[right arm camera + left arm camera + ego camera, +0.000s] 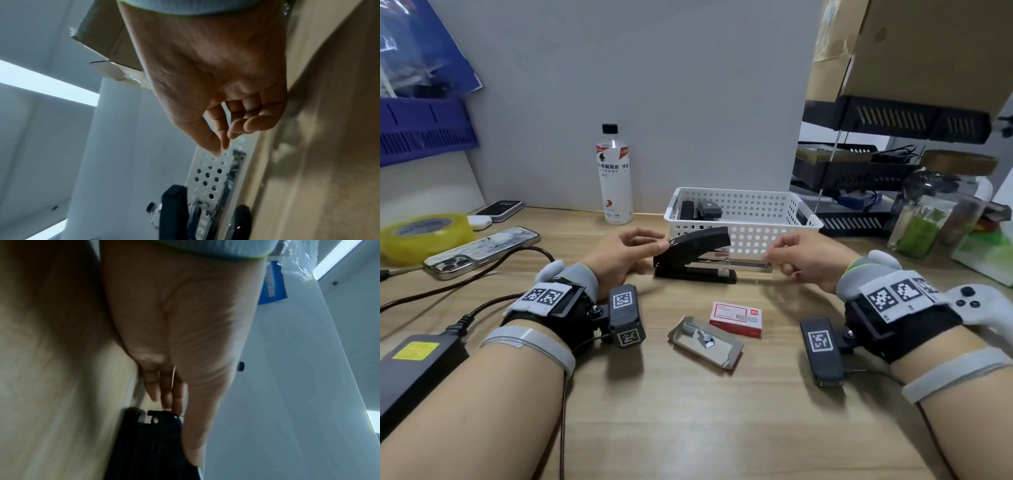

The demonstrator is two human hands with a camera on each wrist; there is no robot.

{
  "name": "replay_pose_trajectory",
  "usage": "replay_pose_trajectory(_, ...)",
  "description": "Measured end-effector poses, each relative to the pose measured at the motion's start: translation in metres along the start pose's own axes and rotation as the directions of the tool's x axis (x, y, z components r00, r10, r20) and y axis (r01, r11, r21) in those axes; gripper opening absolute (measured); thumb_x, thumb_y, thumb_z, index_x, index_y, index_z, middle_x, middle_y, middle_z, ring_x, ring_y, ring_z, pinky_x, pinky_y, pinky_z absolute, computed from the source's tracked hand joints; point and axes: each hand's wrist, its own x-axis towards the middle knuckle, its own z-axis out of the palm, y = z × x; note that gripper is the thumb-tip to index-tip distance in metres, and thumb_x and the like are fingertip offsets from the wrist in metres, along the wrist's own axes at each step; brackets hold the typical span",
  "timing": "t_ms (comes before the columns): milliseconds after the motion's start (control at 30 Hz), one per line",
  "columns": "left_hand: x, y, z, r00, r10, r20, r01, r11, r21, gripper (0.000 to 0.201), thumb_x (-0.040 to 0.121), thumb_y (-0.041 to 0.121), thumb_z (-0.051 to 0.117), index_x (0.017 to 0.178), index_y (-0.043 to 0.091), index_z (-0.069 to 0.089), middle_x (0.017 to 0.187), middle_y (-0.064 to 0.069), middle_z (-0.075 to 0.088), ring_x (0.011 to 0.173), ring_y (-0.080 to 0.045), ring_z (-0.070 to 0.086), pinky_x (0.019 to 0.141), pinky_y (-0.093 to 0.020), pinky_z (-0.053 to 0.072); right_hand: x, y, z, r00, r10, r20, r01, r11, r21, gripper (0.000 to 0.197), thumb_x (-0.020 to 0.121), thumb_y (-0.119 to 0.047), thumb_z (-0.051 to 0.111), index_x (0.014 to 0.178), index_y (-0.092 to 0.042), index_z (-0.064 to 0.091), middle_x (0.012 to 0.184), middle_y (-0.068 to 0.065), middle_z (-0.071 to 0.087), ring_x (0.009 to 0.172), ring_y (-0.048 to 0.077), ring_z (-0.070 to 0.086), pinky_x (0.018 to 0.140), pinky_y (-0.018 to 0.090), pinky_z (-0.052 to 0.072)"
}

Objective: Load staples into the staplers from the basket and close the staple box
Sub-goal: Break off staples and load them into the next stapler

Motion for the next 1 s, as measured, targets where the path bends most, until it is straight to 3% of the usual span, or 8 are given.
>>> replay_pose_trajectory(100,-0.007,0.009,-0.001,1.000,0.024,0.019,-0.023,0.999,-0.043,0.029,0.064,0.032,0.082,0.081,0.013,0.066,0.073,0.000,0.062,0.061,-0.013,0.045,0.061,-0.025,0.041,-0.022,-0.028,0.019,0.945,-0.161,0.283,0.200,0.973,-0.113,0.005,0.091,-0.008,0.069,0.086,-0.010,0.068,0.067,0.002,0.058,0.054,0.010,0.053,0.056,0.023,0.049)
replay_pose_trajectory(167,-0.015,0.019,0.004,0.975,-0.013,0.221,0.017,1.000,-0.017,0.018,0.071,0.024,0.078,0.079,0.011,0.070,0.068,-0.002,0.054,0.058,-0.010,0.047,0.054,-0.018,0.040,-0.040,-0.047,0.038,0.845,-0.150,0.513,0.307,0.922,-0.237,0.004,0.091,-0.010,0.071,0.094,-0.009,0.072,0.074,0.003,0.066,0.060,0.009,0.062,0.060,0.021,0.051)
replay_pose_trajectory(233,-0.026,0.031,0.012,0.890,-0.129,0.437,0.057,0.983,0.173,0.011,0.080,0.016,0.073,0.087,0.007,0.074,0.068,-0.007,0.054,0.056,-0.010,0.048,0.054,-0.017,0.042,-0.051,-0.058,0.056,0.780,-0.061,0.622,0.408,0.804,-0.433,0.010,0.089,-0.018,0.072,0.098,-0.014,0.072,0.077,0.001,0.074,0.062,0.006,0.066,0.059,0.018,0.048)
replay_pose_trajectory(333,-0.036,0.043,0.023,0.807,-0.248,0.536,-0.031,0.889,0.457,0.019,0.085,0.013,0.074,0.099,0.000,0.073,0.076,-0.010,0.061,0.062,-0.012,0.052,0.060,-0.021,0.043,-0.056,-0.064,0.075,0.812,0.019,0.583,0.460,0.594,-0.660,0.012,0.083,-0.031,0.073,0.093,-0.025,0.073,0.077,-0.007,0.078,0.070,0.008,0.070,0.061,0.022,0.048)
replay_pose_trajectory(467,-0.046,0.048,0.039,0.773,-0.354,0.527,-0.066,0.781,0.621,0.014,0.084,0.010,0.076,0.097,0.006,0.075,0.084,-0.010,0.069,0.074,-0.019,0.057,0.068,-0.023,0.048,-0.059,-0.064,0.088,0.870,0.046,0.490,0.384,0.559,-0.735,0.017,0.079,-0.037,0.076,0.084,-0.022,0.072,0.072,-0.006,0.077,0.063,0.009,0.071,0.054,0.016,0.045)
replay_pose_trajectory(633,-0.046,0.046,0.049,0.797,-0.398,0.454,-0.091,0.664,0.742,0.016,0.076,0.016,0.083,0.089,0.013,0.074,0.080,-0.008,0.065,0.075,-0.018,0.060,0.083,-0.043,0.055,-0.061,-0.063,0.094,0.898,0.028,0.439,0.365,0.508,-0.780,0.024,0.074,-0.043,0.080,0.083,-0.021,0.075,0.070,-0.008,0.075,0.050,0.003,0.064,0.050,0.013,0.043)
replay_pose_trajectory(833,-0.045,0.043,0.061,0.851,-0.362,0.380,-0.169,0.496,0.852,0.028,0.069,0.033,0.087,0.091,0.022,0.074,0.075,0.002,0.065,0.063,-0.010,0.062,0.072,-0.030,0.057,-0.059,-0.062,0.096,0.893,0.018,0.449,0.395,0.446,-0.803,0.016,0.073,-0.031,0.075,0.088,-0.025,0.077,0.080,-0.004,0.078,0.064,0.011,0.066,0.057,0.019,0.044)
replay_pose_trajectory(1000,-0.046,0.046,0.063,0.864,-0.351,0.361,-0.125,0.546,0.828,0.024,0.072,0.024,0.086,0.087,0.009,0.075,0.074,-0.001,0.068,0.063,-0.010,0.066,0.072,-0.027,0.060,-0.055,-0.058,0.092,0.896,0.005,0.444,0.384,0.492,-0.782,0.016,0.072,-0.028,0.075,0.087,-0.024,0.078,0.083,-0.001,0.079,0.062,0.010,0.068,0.058,0.019,0.046)
